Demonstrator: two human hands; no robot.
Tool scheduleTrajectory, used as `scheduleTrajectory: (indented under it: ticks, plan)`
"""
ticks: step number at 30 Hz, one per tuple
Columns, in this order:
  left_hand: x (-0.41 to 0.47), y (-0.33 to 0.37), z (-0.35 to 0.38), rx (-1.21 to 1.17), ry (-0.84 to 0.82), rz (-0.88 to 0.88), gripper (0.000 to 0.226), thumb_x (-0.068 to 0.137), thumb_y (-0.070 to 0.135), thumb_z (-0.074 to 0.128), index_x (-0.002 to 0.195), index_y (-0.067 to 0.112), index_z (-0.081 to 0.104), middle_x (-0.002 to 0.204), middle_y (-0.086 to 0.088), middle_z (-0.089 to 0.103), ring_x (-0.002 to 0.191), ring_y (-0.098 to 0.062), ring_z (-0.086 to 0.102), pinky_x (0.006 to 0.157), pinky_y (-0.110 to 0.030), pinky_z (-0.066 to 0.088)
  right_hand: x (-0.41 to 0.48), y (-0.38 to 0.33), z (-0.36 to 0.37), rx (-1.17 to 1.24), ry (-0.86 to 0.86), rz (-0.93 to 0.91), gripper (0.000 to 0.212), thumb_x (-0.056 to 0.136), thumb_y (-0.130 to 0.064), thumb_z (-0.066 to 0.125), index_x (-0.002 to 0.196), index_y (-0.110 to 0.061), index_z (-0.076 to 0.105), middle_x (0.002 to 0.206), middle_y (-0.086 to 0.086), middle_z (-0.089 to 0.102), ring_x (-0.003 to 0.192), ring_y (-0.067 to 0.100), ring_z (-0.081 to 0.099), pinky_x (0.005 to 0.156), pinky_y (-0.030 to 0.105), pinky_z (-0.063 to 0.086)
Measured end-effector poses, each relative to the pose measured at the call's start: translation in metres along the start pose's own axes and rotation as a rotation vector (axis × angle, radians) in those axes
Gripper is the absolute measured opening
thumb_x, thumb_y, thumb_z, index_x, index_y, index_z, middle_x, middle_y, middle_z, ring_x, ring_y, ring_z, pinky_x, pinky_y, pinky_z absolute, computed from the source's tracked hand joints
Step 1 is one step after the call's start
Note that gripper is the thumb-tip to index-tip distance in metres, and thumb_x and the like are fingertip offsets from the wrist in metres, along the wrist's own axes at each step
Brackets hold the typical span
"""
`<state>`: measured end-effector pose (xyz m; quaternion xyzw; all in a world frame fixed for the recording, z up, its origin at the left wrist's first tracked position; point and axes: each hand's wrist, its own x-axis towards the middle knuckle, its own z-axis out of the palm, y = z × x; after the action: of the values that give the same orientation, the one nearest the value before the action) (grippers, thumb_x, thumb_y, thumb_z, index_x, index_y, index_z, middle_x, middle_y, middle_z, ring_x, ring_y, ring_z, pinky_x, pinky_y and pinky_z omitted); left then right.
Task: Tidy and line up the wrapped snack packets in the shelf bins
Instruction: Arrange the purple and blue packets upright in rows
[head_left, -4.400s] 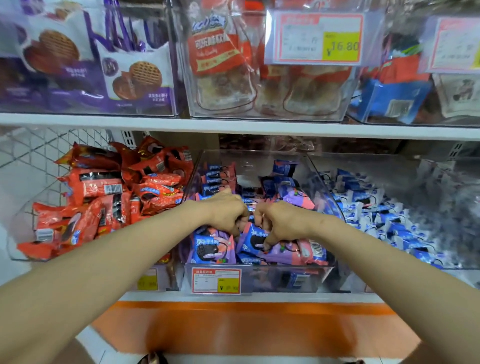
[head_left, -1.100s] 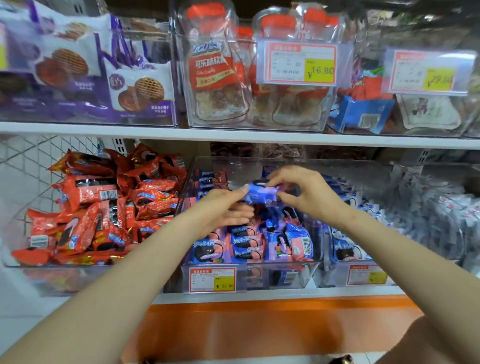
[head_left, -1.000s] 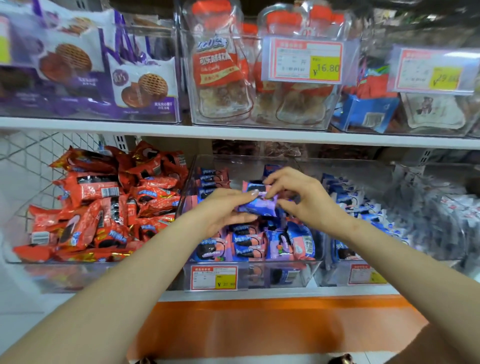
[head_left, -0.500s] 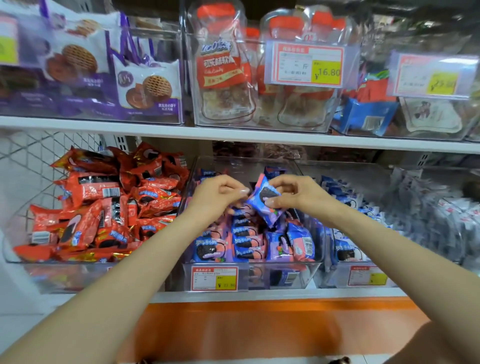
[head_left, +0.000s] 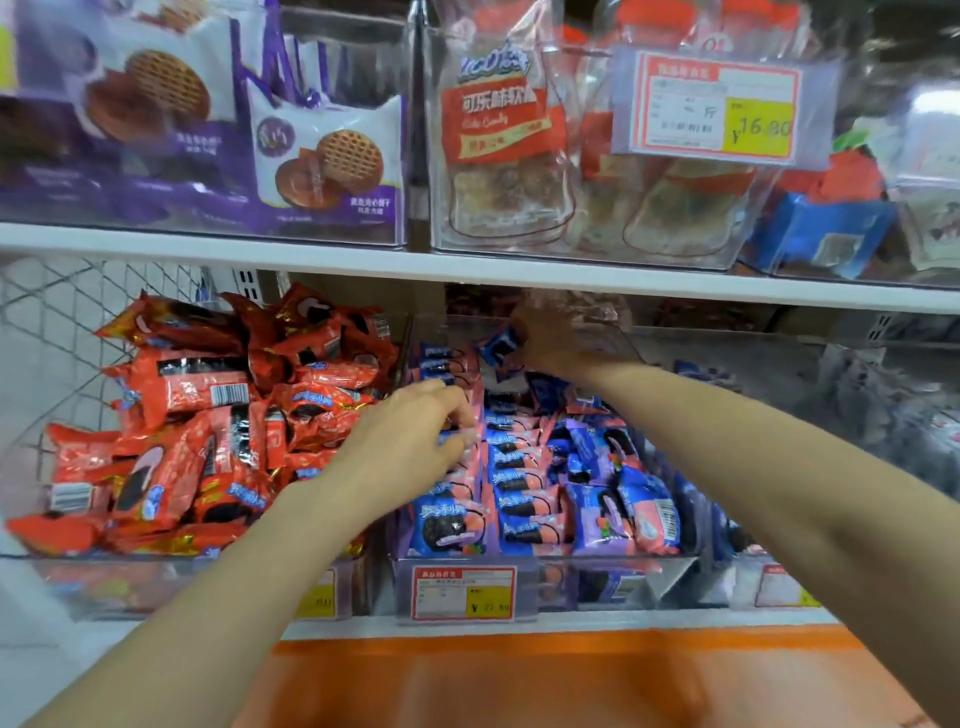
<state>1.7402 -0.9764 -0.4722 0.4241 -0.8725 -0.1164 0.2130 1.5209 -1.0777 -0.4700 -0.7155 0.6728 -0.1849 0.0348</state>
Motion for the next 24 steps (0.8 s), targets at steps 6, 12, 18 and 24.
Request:
scheduleTrajectory:
  ticks: [6,12,18,24]
  plan:
    - [0.001,-0.001,-0.001,-0.015,-0.002,0.01,0.011,0.09,0.027,0.059,0.097,0.019,0.06,0.101,0.004,0.056,0.095,-0.016,0.056,0.082,-0.039,0.048,0.005,0.022,0.01,-0.069,-0.139,-0.088,0.049,0.072,-0.005,0.075,0.118,-0.012,0.06,0.119,0.01,0.06,0.105,0.027,0.058,0.085,0.037,0.049]
    - [0.002,0.001,-0.001,0.003,-0.015,-0.018,0.01,0.091,0.028,0.057,0.097,0.02,0.06,0.104,0.005,0.056,0.097,-0.015,0.055,0.077,-0.033,0.046,0.009,0.02,0.016,-0.215,-0.225,-0.103,0.043,0.083,-0.01,0.064,0.125,-0.015,0.058,0.124,0.01,0.061,0.109,0.027,0.058,0.091,0.039,0.048]
    - [0.004,0.001,-0.002,0.016,-0.032,-0.019,0.008,0.091,0.031,0.057,0.092,0.023,0.057,0.104,0.005,0.057,0.094,-0.014,0.056,0.071,-0.028,0.043,0.008,0.021,0.027,-0.151,-0.069,-0.083,0.033,0.084,-0.011,0.066,0.117,-0.013,0.061,0.122,0.011,0.062,0.112,0.029,0.057,0.092,0.037,0.047]
    - [0.005,0.002,-0.001,0.04,-0.035,-0.002,0.008,0.092,0.03,0.056,0.087,0.027,0.052,0.104,0.006,0.058,0.092,-0.012,0.057,0.068,-0.027,0.04,0.009,0.023,0.021,-0.528,-0.078,-0.176,0.038,0.086,-0.016,0.061,0.122,-0.026,0.055,0.119,0.006,0.064,0.111,0.025,0.059,0.093,0.036,0.04]
